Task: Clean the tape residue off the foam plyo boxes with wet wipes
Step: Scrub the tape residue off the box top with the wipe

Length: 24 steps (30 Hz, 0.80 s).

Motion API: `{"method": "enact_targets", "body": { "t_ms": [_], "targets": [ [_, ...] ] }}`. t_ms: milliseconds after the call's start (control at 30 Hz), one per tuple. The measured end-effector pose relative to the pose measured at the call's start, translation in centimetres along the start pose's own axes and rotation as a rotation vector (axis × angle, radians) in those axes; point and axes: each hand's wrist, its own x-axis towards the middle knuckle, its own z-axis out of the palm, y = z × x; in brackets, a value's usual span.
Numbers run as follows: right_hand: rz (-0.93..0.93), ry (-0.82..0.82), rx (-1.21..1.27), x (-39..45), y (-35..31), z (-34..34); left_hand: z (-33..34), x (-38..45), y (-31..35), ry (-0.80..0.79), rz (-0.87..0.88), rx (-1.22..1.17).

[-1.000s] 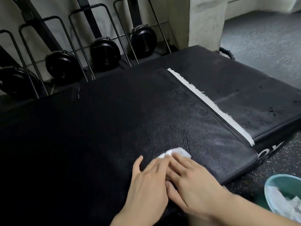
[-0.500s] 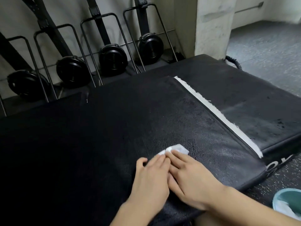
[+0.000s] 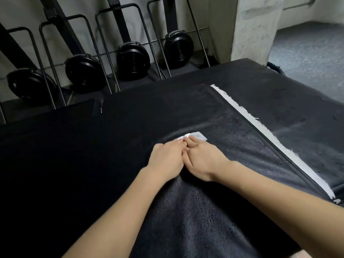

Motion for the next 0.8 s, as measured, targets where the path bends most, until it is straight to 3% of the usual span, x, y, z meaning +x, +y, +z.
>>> {"method": "enact_targets", "body": {
  "t_ms": [233, 433, 567, 800],
  "targets": [
    [-0.030, 0.014, 0.098, -3.1, -1.3, -1.8, 0.3, -3.1, 1.8, 0.061, 0.007, -0.026],
    [-0.136, -0.013, -0.006, -6.4, -3.0, -2.0, 2.0, -7.0, 2.9, 0.064, 0.107, 0.011],
    [-0.203, -0.027, -0.073, -2.7, -1.0, -0.5, 1.2, -3.0, 0.8, 0.055, 0.110, 0.089],
    [-0.143, 0.074, -0.177, 8.0, 4.9, 3.7, 0.7, 8.2, -5.6, 0.079, 0.034, 0.050]
  ]
}}
